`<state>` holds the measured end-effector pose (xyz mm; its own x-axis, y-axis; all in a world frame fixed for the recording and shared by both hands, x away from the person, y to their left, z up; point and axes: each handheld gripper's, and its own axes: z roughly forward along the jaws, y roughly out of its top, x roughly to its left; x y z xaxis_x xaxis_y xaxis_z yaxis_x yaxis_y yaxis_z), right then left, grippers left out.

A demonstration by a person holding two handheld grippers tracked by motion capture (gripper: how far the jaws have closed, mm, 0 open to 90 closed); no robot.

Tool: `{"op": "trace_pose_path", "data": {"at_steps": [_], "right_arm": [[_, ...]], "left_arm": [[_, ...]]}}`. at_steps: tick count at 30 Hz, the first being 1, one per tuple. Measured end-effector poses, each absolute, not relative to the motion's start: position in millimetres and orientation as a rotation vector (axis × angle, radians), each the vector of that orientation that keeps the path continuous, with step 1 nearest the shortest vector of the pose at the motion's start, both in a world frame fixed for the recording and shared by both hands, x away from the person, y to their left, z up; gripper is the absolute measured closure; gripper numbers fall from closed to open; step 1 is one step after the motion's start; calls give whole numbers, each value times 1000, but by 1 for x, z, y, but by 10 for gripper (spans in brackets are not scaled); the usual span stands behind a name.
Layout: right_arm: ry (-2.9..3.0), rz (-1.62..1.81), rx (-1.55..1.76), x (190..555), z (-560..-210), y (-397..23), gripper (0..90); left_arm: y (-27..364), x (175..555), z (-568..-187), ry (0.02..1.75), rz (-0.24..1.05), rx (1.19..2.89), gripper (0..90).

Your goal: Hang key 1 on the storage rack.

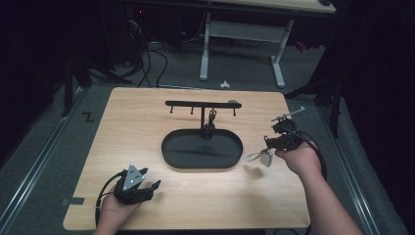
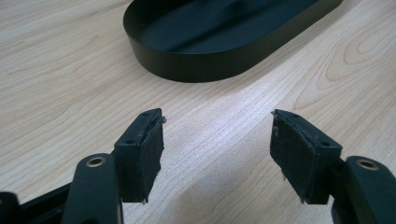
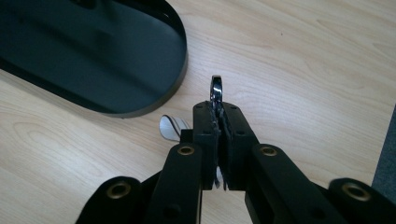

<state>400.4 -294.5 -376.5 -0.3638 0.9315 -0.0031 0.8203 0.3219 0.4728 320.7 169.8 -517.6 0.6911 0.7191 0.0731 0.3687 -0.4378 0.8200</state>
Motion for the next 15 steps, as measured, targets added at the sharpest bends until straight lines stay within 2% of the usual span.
{"op": "trace_pose_path", "data": {"at_steps": [15], "right_arm": [[2348, 621, 1482, 412, -349, -261, 863]], "left_arm": [[178, 317, -516, 856, 546, 2041, 356]]}}
